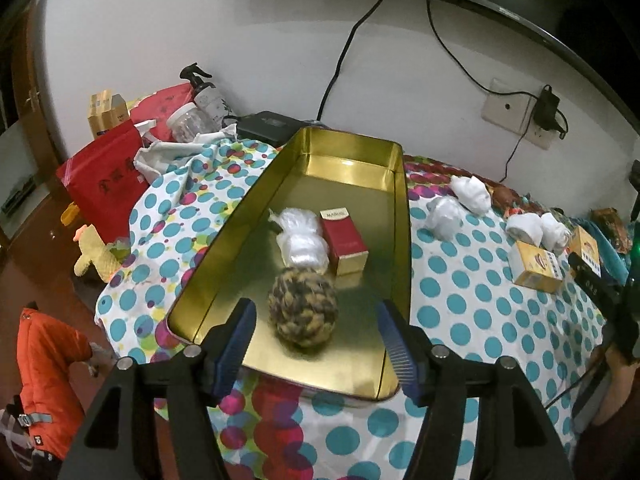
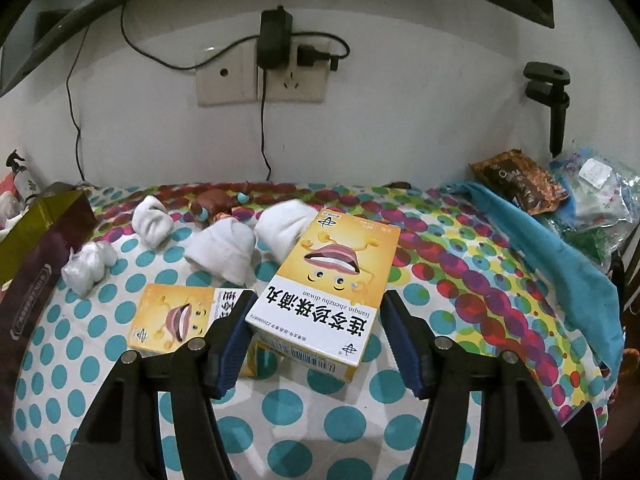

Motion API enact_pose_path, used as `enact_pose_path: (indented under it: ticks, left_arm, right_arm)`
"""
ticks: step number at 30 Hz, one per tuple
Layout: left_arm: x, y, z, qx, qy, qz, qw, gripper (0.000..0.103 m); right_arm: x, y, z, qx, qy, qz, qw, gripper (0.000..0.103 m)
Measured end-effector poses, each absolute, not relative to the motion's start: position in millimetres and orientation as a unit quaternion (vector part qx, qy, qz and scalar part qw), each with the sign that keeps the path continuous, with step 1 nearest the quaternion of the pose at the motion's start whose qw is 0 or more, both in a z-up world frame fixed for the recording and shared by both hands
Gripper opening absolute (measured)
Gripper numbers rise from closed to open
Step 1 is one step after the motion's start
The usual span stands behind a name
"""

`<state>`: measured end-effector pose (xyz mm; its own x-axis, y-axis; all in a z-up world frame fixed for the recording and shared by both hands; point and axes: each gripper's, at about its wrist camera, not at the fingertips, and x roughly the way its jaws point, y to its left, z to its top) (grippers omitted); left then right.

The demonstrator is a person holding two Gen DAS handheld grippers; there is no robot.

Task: Organize objects
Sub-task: 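Carry the wrapped bundle with the left gripper into the gold tray and release, then grasp the yellow medicine box with the right gripper and place it in the tray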

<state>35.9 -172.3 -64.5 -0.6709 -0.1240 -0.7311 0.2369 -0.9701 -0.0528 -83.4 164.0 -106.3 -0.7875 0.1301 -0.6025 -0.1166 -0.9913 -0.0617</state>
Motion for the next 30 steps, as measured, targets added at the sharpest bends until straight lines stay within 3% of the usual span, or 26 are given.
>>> enact_pose_path:
  ticks: [16, 23, 30]
  left_arm:
    - [53, -193, -62, 0.376, 0.098, -0.917, 0.093, 0.065]
    - [55, -214, -62, 0.378, 0.141, -0.909, 0.102, 0.065]
    - [64, -234, -56, 0.376, 0.166, -0.904, 0.114, 0.065]
  right_arm:
    - [-79, 131, -98, -0.296, -0.062, 0.952, 0.043, 0.060]
    - [-68, 46, -58, -0.272, -0.067, 0.955, -0.096, 0.060]
    - [-48, -78, -51, -0.279, -0.130, 0.914, -0.263, 0.060]
